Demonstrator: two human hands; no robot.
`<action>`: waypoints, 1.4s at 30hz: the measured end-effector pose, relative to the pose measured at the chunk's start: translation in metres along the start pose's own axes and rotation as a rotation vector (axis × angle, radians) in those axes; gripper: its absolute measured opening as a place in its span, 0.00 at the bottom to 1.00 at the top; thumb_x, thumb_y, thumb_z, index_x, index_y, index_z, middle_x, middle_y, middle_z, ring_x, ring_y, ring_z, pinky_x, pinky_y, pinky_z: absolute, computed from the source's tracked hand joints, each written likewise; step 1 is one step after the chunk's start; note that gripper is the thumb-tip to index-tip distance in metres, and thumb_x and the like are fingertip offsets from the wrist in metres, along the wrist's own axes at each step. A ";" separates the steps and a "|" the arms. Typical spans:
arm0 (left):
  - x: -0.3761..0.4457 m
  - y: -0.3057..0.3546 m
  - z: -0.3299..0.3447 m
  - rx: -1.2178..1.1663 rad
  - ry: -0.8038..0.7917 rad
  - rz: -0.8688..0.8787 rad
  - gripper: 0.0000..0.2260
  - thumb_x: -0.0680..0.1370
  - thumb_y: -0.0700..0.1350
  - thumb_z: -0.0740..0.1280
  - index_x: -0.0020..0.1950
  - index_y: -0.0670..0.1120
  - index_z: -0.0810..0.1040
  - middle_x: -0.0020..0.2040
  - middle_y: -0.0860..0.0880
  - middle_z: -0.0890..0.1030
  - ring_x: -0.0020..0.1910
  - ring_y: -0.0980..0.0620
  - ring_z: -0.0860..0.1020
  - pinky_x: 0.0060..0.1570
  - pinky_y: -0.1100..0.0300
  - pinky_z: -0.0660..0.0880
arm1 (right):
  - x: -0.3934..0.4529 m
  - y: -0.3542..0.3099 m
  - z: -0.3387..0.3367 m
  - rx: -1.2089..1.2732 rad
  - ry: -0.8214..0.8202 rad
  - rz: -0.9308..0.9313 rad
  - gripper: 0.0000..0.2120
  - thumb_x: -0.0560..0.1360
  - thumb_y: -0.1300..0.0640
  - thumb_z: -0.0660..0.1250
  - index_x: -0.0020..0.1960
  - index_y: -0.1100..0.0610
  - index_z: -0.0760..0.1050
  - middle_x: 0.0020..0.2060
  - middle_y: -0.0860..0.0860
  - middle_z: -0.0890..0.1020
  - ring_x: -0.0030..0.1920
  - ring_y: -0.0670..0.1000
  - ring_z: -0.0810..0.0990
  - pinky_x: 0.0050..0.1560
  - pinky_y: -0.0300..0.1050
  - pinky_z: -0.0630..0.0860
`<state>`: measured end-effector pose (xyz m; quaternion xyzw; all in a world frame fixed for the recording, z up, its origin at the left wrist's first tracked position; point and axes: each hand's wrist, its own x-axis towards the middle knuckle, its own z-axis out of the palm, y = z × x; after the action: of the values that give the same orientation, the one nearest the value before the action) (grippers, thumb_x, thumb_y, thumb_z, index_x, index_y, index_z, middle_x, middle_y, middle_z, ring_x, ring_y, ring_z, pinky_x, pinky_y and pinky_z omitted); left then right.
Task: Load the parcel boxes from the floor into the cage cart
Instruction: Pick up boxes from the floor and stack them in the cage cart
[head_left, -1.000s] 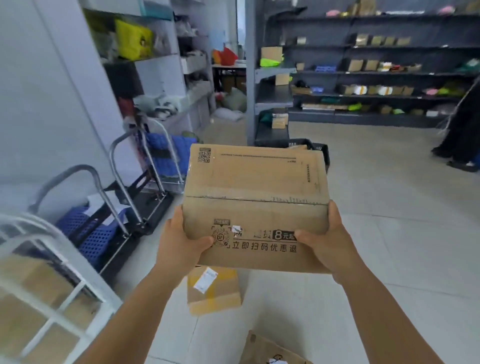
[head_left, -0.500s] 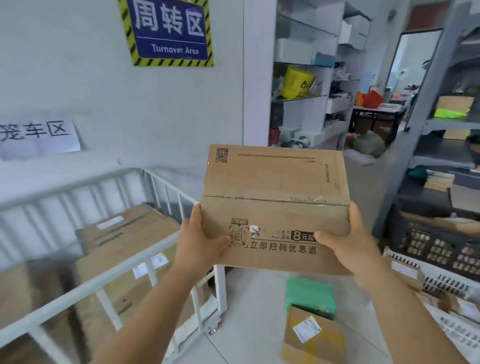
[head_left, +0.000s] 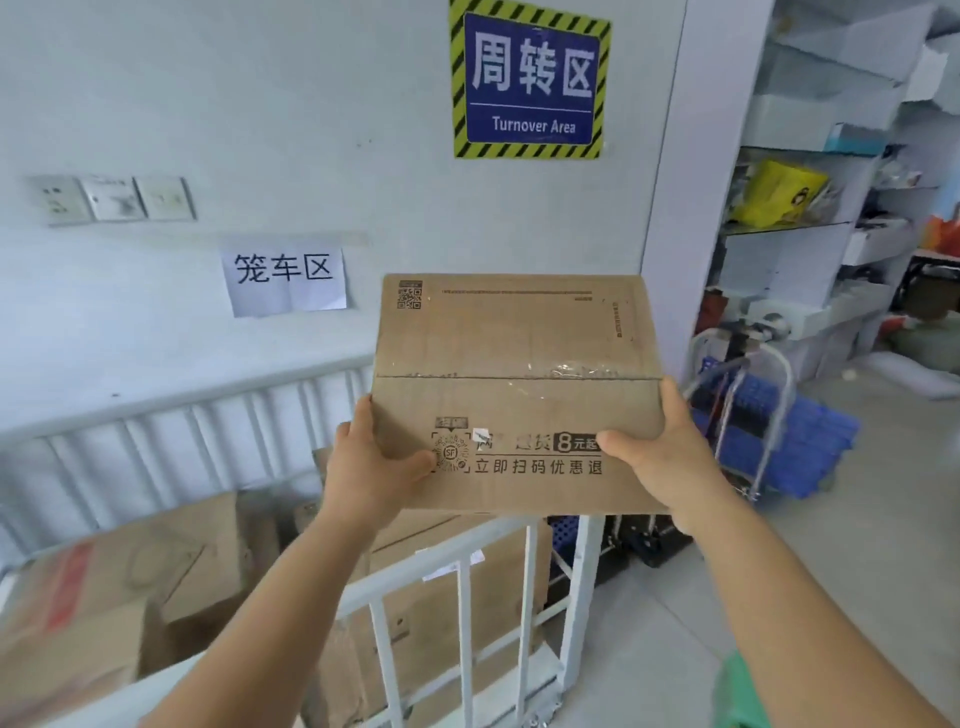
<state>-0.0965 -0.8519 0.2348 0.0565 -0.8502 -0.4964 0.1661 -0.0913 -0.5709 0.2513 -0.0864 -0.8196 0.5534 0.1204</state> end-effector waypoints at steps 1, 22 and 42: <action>0.007 -0.008 -0.006 -0.002 0.018 -0.020 0.40 0.70 0.45 0.76 0.77 0.51 0.57 0.56 0.48 0.68 0.56 0.45 0.72 0.47 0.54 0.75 | 0.008 -0.002 0.012 -0.003 -0.021 -0.006 0.32 0.71 0.55 0.74 0.69 0.41 0.61 0.55 0.45 0.76 0.53 0.50 0.75 0.50 0.52 0.74; 0.152 -0.166 0.084 0.125 0.019 -0.616 0.32 0.62 0.54 0.77 0.62 0.49 0.69 0.57 0.46 0.74 0.51 0.43 0.78 0.53 0.44 0.78 | 0.245 0.088 0.194 -0.257 -0.496 0.158 0.24 0.71 0.54 0.74 0.64 0.47 0.69 0.55 0.48 0.79 0.51 0.50 0.77 0.50 0.49 0.76; 0.185 -0.214 0.154 0.266 -0.092 -0.806 0.41 0.66 0.56 0.76 0.74 0.48 0.62 0.64 0.44 0.71 0.56 0.43 0.77 0.55 0.45 0.78 | 0.307 0.151 0.225 -0.431 -0.650 0.293 0.30 0.76 0.56 0.70 0.75 0.53 0.61 0.62 0.52 0.76 0.55 0.52 0.73 0.51 0.47 0.70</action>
<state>-0.3366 -0.8800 0.0224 0.3831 -0.8232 -0.4097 -0.0882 -0.4493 -0.6296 0.0614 -0.0461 -0.8911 0.3788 -0.2455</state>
